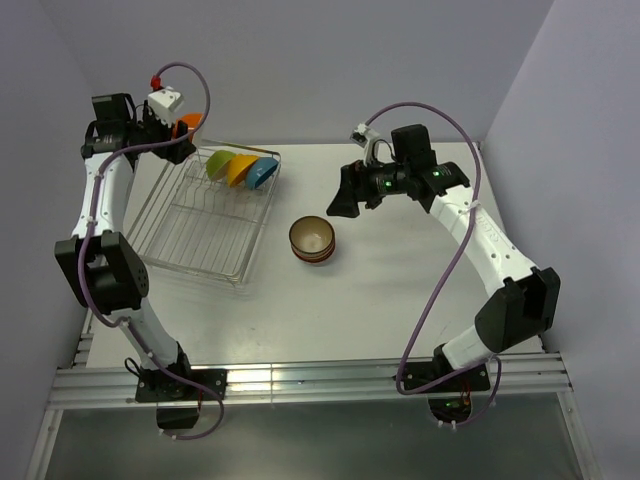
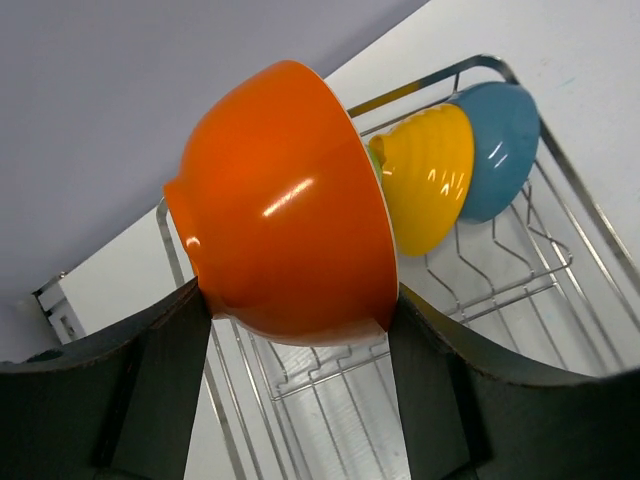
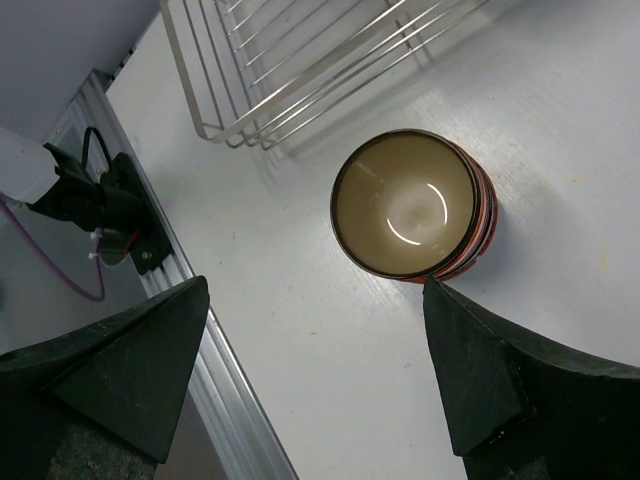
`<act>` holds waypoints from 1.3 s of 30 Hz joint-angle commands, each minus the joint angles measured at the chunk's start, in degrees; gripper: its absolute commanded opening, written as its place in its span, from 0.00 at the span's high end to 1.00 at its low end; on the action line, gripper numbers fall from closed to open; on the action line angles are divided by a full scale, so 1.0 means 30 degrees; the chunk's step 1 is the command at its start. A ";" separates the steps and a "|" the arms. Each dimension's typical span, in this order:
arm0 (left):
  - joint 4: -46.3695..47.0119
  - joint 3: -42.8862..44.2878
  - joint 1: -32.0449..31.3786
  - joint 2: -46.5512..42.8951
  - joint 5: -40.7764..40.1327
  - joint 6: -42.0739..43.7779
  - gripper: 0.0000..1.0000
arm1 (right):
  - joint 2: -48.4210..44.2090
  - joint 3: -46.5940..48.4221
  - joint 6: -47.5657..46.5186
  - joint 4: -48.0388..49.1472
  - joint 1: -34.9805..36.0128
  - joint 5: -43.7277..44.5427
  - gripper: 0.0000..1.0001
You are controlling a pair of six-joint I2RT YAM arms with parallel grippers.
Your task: Load the bowls into the dish rack
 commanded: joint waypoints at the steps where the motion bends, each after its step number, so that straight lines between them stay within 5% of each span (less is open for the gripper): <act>1: 0.1253 0.0039 -0.0038 0.0297 -0.0143 0.2285 1.00 | 0.0293 0.0885 -0.0421 -0.0281 -0.0152 -0.0644 0.06; 39: 0.0872 0.2178 -0.0038 0.5337 -0.1344 0.6037 0.95 | 0.1202 0.0094 -0.0948 -0.0544 -0.0122 -0.0234 0.05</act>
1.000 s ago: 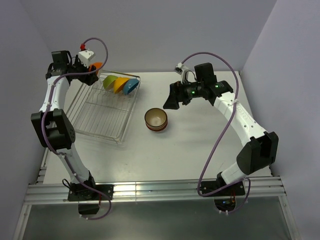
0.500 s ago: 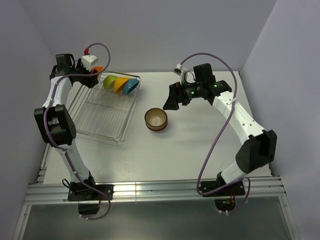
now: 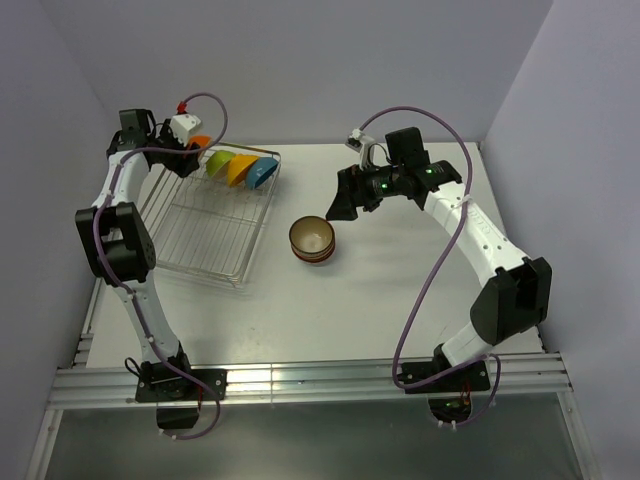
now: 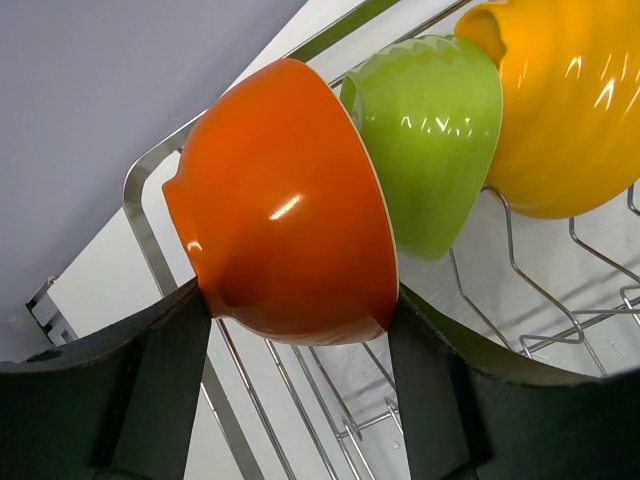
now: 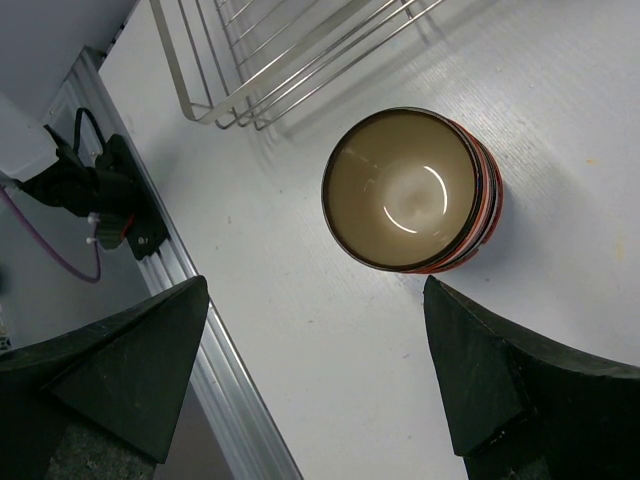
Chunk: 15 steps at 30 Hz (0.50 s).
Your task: Load the bowls into the dish rack
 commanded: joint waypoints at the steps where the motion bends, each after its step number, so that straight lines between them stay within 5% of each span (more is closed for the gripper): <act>1: -0.0096 0.1107 0.0050 0.0164 0.0172 0.1228 0.95 | 0.0167 0.0138 -0.0459 0.0082 -0.0151 0.0101 0.05; 7: -0.0274 0.0816 -0.0037 0.0253 0.0201 0.1698 0.89 | 0.0372 0.0138 -0.0373 0.0111 -0.0123 -0.0016 0.05; 15: -0.0040 0.0609 -0.0184 0.0253 -0.0355 0.1640 0.48 | 0.0549 0.0284 -0.0343 0.0023 -0.0152 -0.0045 0.04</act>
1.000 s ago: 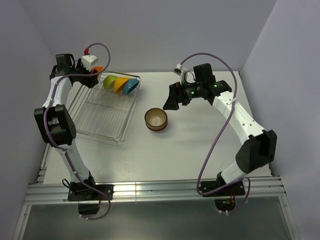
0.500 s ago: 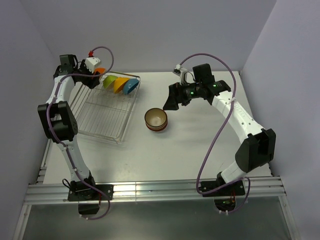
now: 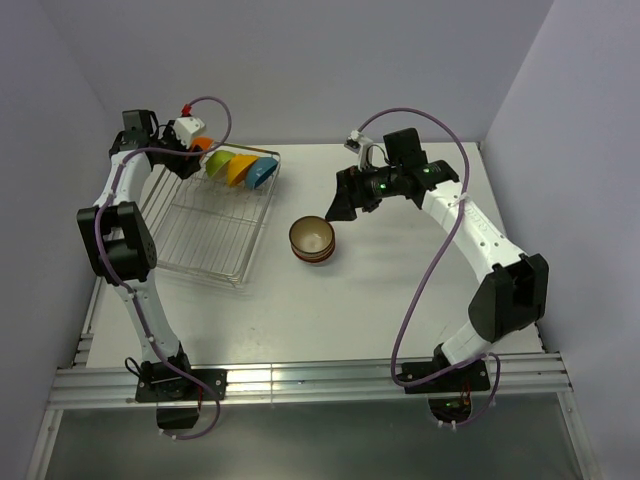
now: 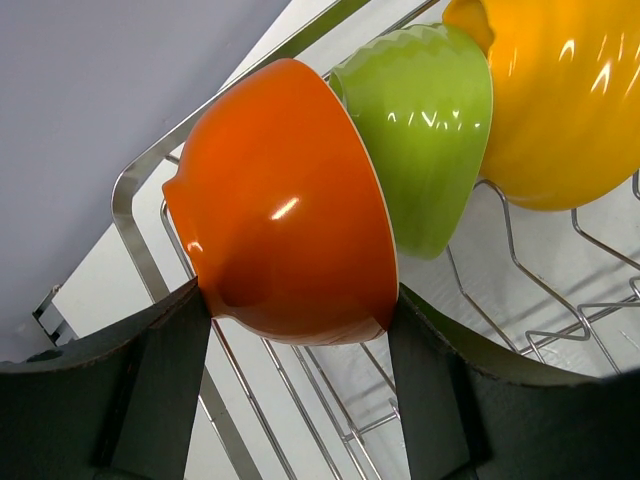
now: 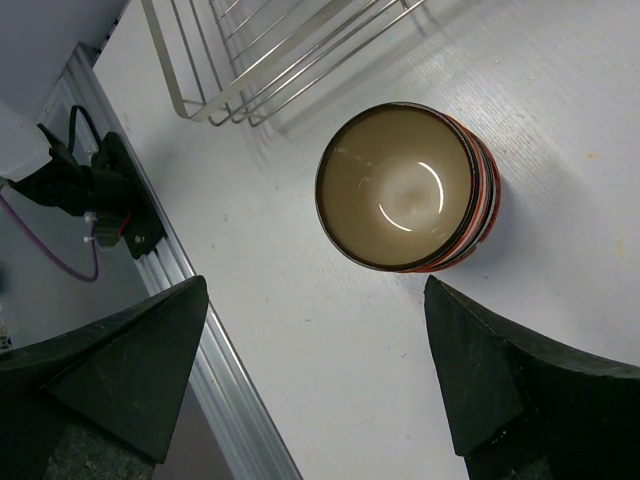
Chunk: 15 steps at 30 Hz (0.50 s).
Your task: Load the bowls into the dish rack
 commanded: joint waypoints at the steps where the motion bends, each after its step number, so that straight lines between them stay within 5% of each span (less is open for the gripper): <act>1: 0.0383 0.0501 -0.0002 0.0063 -0.0319 0.0336 0.43 | 0.0221 0.0343 -0.0278 0.0002 -0.0123 -0.0111 0.04; 6: 0.0734 0.0618 -0.0002 0.0063 -0.0436 -0.0016 0.29 | 0.0221 0.0401 -0.0248 -0.0086 -0.0151 -0.0082 0.04; 15: 0.0911 0.0676 -0.0002 0.0005 -0.0496 -0.0310 0.23 | 0.0045 0.0314 -0.0307 -0.0175 -0.0123 0.0123 0.03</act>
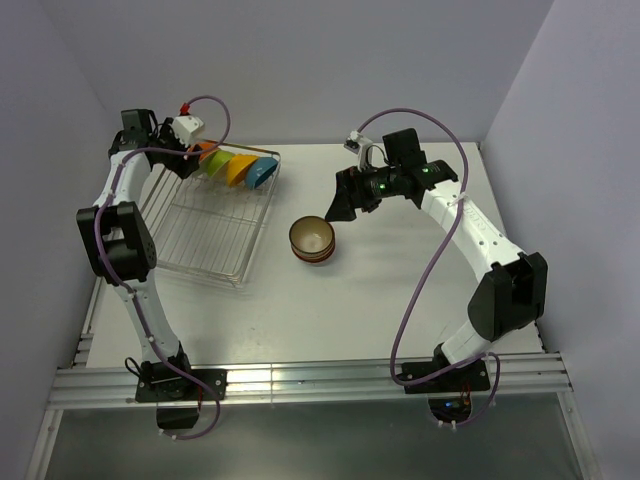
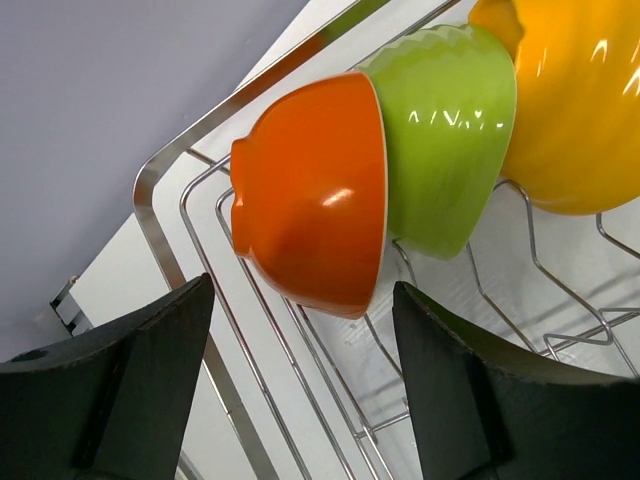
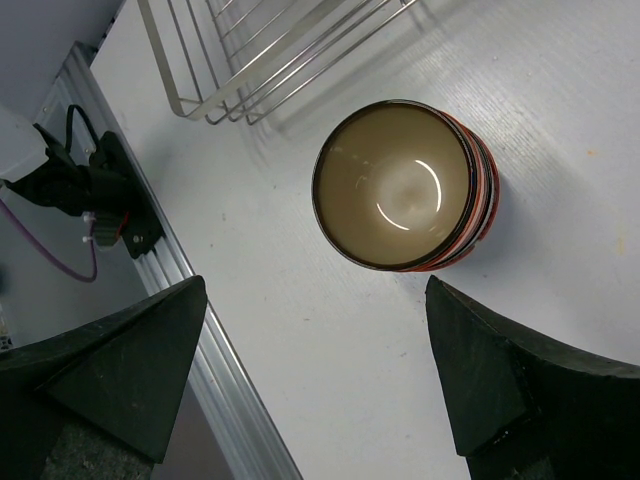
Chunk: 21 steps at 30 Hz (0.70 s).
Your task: Load the bowls into the dish rack
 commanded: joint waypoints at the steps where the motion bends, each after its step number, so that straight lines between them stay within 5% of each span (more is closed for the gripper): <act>1: 0.0481 0.0684 0.0049 0.0034 -0.0029 -0.0106 0.22 | -0.0123 0.0314 -0.0307 -0.0145 -0.0122 0.0051 0.03; 13: 0.0978 0.0801 0.0020 -0.1398 0.0527 -0.1393 0.21 | -0.0502 0.0080 -0.0132 -0.0029 -0.0122 -0.0067 0.02; 21: 0.2766 -0.0312 0.0020 -0.2779 0.1171 -0.4028 0.42 | -0.1148 -0.0389 -0.0072 0.0003 -0.0123 -0.0184 0.02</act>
